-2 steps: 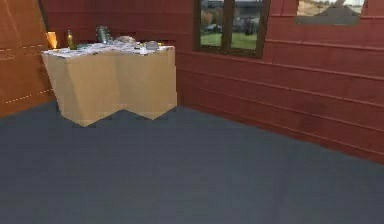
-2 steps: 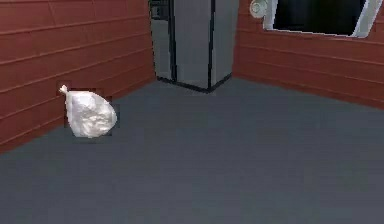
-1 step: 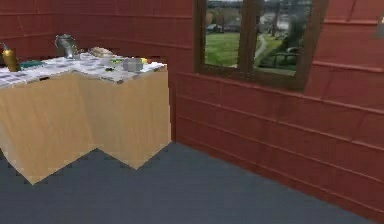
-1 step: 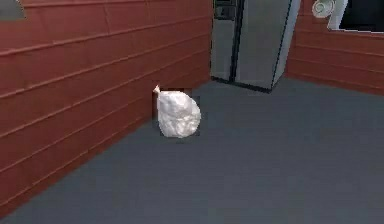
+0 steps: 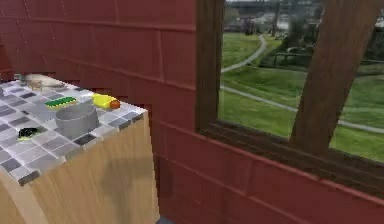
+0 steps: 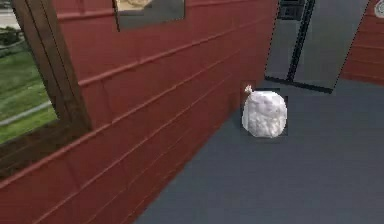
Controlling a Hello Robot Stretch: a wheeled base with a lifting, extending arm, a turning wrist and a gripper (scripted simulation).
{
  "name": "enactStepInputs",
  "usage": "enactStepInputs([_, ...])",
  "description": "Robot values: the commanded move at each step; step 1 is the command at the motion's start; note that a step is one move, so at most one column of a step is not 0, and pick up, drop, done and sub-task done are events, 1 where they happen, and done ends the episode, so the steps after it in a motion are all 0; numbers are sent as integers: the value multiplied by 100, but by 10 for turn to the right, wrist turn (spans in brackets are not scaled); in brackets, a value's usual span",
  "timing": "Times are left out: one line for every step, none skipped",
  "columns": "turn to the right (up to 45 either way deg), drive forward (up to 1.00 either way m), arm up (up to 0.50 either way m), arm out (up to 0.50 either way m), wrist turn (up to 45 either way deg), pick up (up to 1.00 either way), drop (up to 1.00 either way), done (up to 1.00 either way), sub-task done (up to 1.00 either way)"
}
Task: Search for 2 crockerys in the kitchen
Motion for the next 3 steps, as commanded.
enactStepInputs([-300,0,0,0,0,0,0,0,0])
enactStepInputs([0,0,0,0,0,0,0,0,100])
enactStepInputs([-450,0,0,0,0,0,0,0,0])
